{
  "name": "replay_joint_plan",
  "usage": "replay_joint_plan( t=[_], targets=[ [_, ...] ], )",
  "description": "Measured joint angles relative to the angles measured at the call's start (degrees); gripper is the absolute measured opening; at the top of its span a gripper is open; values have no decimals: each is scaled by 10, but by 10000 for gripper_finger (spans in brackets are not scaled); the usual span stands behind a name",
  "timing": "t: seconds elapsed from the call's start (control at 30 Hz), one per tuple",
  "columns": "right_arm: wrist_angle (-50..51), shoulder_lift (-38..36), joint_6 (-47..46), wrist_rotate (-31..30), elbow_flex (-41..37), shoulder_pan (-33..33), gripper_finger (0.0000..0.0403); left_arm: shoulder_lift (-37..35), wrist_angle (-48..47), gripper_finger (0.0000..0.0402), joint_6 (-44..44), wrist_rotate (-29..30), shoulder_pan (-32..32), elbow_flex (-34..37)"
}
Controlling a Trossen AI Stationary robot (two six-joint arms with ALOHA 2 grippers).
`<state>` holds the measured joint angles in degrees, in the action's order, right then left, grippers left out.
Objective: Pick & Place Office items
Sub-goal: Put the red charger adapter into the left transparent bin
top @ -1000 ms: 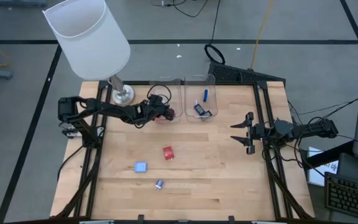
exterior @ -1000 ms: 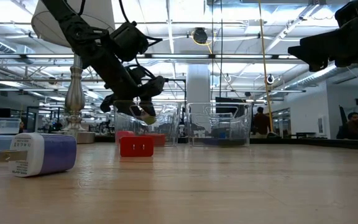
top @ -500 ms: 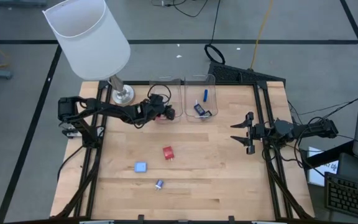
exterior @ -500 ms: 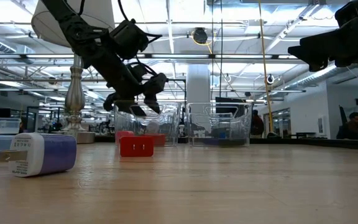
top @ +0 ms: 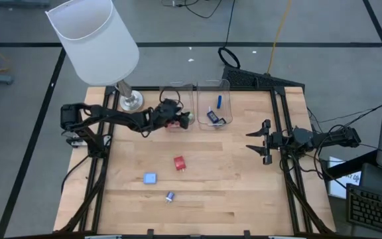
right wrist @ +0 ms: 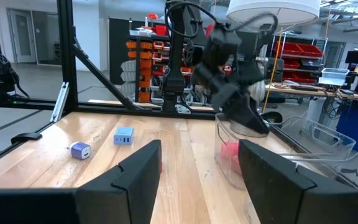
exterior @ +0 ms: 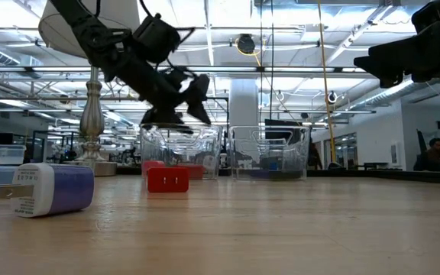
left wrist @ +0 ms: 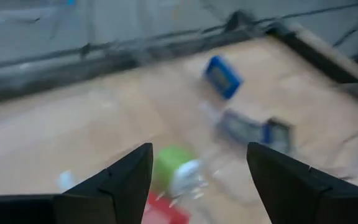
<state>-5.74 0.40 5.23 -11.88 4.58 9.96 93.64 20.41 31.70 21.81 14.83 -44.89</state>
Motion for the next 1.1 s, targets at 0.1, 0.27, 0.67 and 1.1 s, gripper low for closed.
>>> replay_joint_plan(
  t=[0.1,0.27,0.67,1.1],
  targets=[
    [0,0,0,0,0,0,206,-24,15,259,-21,-24,0,0],
    [0,0,0,0,0,0,204,-90,15,248,-47,-63,-14,0],
    [0,0,0,0,0,0,205,-205,37,252,-179,-173,-164,0],
    [0,0,0,0,0,0,206,-174,-32,239,-191,-316,-305,0]
  ],
)
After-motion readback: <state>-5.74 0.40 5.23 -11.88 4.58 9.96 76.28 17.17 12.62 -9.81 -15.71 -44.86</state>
